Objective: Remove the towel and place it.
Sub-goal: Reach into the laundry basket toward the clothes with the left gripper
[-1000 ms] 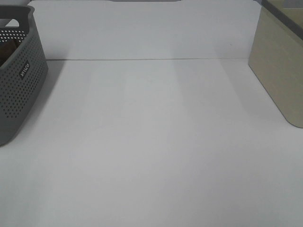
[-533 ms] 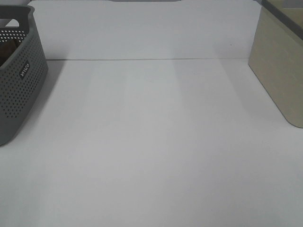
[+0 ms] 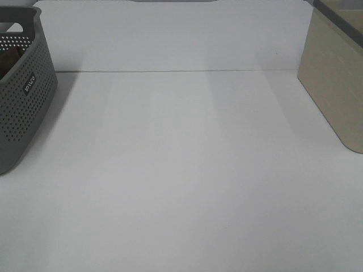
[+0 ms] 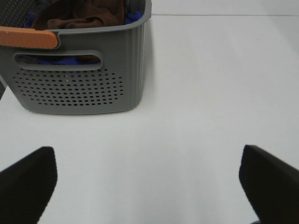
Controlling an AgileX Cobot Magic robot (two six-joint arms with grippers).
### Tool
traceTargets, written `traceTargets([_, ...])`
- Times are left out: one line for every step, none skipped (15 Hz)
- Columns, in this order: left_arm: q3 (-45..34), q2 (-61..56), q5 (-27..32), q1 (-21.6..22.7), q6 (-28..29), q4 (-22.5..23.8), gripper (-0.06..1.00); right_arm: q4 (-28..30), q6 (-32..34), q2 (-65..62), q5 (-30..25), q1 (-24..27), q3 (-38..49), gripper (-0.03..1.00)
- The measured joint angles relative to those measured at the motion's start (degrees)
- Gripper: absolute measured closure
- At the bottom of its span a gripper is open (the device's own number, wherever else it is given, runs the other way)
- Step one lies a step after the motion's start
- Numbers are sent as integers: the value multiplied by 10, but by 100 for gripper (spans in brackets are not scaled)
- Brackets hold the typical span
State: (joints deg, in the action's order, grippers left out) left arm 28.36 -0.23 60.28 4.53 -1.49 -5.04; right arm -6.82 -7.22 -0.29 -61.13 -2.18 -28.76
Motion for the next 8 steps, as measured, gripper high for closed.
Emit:
traceTargets([0, 0, 0, 0, 0, 0, -4, 0, 0, 0, 0, 0, 0, 20])
traceTargets([0, 0, 0, 0, 0, 0, -4, 0, 0, 0, 0, 0, 0, 20])
traceTargets([0, 0, 0, 0, 0, 0, -4, 0, 0, 0, 0, 0, 0, 20])
traceTargets([0, 0, 0, 0, 0, -1, -4, 0, 0, 0, 0, 0, 0, 20])
traceTargets([1, 0, 0, 0, 0, -3, -4, 0, 0, 0, 0, 0, 0, 20])
traceTargets([12, 9, 14, 0, 0, -1, -3, 0, 0, 0, 0, 0, 0, 20])
traceTargets([36, 37, 32, 0, 0, 8, -1, 0, 0, 0, 0, 0, 0, 20])
traceTargets([49, 58, 39, 0, 0, 17, 0, 0, 0, 0, 0, 0, 0, 20])
